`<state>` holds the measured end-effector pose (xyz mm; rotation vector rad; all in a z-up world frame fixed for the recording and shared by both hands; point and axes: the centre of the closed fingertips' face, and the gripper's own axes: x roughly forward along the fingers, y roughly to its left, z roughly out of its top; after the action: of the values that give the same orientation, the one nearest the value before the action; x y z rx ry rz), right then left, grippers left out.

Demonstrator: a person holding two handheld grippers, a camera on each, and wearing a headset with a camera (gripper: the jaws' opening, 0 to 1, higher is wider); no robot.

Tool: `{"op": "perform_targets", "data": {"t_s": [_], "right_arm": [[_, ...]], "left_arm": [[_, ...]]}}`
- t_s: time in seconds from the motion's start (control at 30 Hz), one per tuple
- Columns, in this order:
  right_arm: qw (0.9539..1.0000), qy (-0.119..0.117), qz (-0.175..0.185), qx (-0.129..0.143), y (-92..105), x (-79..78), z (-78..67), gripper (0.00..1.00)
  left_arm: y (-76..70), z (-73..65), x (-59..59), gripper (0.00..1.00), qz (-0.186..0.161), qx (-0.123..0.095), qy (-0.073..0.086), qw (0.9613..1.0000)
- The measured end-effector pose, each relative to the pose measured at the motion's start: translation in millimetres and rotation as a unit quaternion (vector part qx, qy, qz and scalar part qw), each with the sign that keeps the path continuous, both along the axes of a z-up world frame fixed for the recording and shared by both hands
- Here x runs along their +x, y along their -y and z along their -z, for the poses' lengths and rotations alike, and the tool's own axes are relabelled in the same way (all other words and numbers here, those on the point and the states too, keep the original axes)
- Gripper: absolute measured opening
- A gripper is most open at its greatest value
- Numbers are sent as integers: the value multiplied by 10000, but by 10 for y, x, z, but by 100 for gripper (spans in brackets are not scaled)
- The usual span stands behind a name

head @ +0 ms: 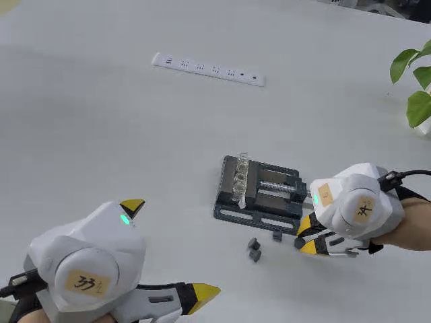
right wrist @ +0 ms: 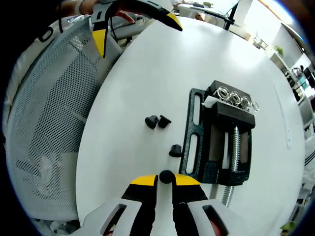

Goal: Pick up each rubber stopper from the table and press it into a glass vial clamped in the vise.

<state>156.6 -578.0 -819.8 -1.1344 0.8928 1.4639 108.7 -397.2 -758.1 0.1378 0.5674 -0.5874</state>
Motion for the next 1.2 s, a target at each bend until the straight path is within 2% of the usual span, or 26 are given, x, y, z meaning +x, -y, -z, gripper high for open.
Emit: {"op": "perform_targets", "data": {"t_s": [0.23,0.6,1.2], "right_arm": [[10000,37,43,-30,5,24,8,11],[9999,22,9,-114,21,29,50,9],[9999,-16,76,-86,23,48,81,8]], "left_arm": [[2,2,0,98,-19,-31,-15,10000],[-2,20,-5,97,-34,-45,-38,10000],[-4,31,1,97,-38,-41,-56,10000]]}}
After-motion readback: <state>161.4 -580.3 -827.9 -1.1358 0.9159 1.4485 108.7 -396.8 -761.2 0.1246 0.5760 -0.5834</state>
